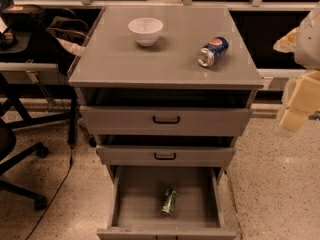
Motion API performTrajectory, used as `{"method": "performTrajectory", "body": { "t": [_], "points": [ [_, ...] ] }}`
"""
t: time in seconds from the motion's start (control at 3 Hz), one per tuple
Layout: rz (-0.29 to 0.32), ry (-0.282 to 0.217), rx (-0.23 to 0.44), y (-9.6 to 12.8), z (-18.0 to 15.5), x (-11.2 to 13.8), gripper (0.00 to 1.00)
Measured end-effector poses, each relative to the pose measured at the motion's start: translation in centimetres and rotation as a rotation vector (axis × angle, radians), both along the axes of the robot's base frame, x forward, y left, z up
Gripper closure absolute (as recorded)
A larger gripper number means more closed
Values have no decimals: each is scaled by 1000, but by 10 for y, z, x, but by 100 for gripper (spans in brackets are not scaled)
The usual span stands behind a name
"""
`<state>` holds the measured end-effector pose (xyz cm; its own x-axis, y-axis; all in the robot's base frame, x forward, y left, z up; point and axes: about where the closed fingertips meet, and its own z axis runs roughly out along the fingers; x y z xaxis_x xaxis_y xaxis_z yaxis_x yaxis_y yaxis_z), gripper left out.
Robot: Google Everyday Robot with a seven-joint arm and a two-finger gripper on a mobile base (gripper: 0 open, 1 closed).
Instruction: Pick green can from bottom drawer and place on counter
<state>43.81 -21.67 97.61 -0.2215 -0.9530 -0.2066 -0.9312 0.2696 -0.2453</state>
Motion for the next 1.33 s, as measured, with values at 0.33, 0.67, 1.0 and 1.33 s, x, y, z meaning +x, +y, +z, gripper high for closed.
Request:
{"method": "performTrajectory", "body": {
  "t": [0.33,0.67,1.0,1.33],
  "points": [
    [0,0,0,0,0,0,0],
    [24,-12,-6,2,2,0,0],
    [142,-18,-29,13,6,-5,0],
    [358,9,-81,25,7,-11,0]
  ]
}}
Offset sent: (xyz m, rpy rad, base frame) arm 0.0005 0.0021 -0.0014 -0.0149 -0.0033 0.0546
